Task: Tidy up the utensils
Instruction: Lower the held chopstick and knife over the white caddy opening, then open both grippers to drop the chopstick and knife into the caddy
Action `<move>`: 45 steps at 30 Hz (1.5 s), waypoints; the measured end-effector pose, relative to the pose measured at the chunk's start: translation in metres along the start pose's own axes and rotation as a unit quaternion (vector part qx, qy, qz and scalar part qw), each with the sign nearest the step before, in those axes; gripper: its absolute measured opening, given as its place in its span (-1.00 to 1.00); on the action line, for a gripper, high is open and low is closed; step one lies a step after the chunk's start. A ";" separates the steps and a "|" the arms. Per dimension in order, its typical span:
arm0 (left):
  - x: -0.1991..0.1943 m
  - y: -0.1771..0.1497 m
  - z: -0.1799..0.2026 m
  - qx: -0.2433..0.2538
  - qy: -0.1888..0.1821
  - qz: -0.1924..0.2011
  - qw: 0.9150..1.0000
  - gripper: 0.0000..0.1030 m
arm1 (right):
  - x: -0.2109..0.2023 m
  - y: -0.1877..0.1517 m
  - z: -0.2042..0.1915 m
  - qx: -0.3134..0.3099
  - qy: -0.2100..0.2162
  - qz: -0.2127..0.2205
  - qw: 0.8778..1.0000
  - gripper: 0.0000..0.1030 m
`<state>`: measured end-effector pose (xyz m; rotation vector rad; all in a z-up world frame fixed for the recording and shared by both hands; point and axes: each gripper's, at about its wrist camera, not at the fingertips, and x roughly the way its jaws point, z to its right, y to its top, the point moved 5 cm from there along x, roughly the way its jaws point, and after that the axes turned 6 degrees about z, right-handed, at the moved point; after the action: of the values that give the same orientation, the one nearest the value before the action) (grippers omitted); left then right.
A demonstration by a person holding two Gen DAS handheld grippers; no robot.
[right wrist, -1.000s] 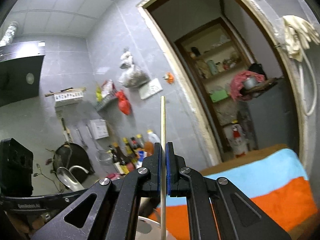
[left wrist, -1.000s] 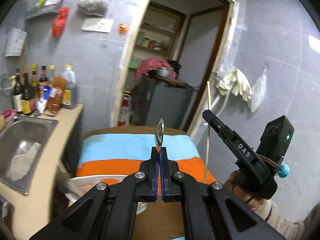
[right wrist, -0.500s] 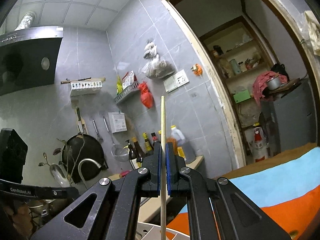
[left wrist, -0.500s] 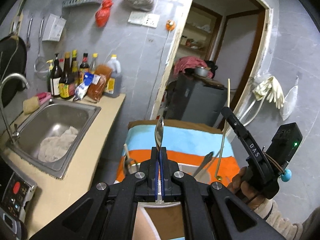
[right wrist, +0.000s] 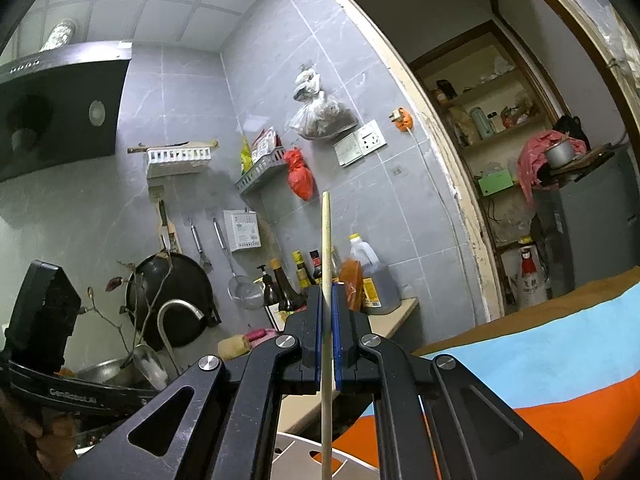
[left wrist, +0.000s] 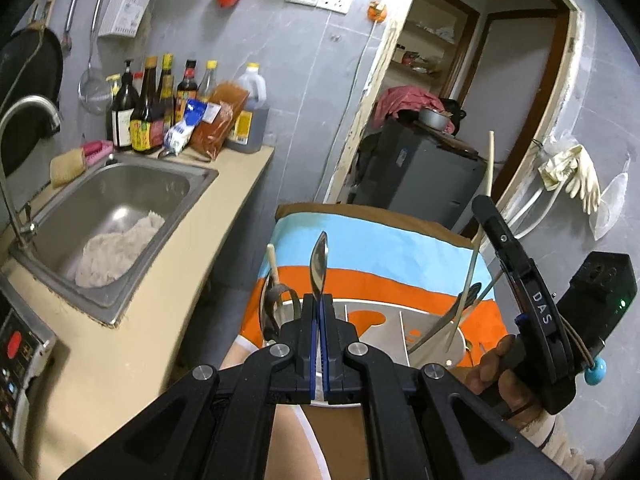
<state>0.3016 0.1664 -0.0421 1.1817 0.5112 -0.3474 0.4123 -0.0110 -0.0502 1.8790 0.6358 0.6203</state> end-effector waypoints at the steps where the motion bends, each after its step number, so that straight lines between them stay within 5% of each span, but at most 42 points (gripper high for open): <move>1: 0.002 -0.001 -0.001 -0.004 0.000 -0.002 1.000 -0.97 | 0.000 0.000 -0.001 -0.003 0.001 0.000 1.000 -0.91; 28: 0.017 -0.007 -0.005 -0.009 0.006 -0.020 1.000 -0.97 | 0.001 -0.005 -0.003 -0.016 -0.001 -0.027 1.000 -0.90; 31: 0.017 -0.005 -0.005 -0.006 0.003 -0.019 1.000 -0.96 | -0.002 -0.004 -0.003 -0.020 -0.005 -0.030 0.999 -0.78; 34: 0.017 -0.004 -0.003 -0.003 -0.002 -0.019 1.000 -0.97 | -0.004 -0.001 -0.002 -0.017 -0.010 -0.031 0.999 -0.40; 39: 0.012 -0.002 -0.001 0.001 -0.011 -0.009 1.000 -0.94 | -0.010 0.007 -0.001 -0.020 -0.018 -0.028 0.999 -0.36; 45: 0.003 0.008 0.008 -0.004 -0.034 0.023 0.999 -0.45 | -0.022 0.025 0.005 -0.023 -0.041 -0.026 0.999 0.01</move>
<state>0.3092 0.1618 -0.0353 1.1680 0.4246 -0.3440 0.4033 -0.0375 -0.0320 1.8293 0.6090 0.5179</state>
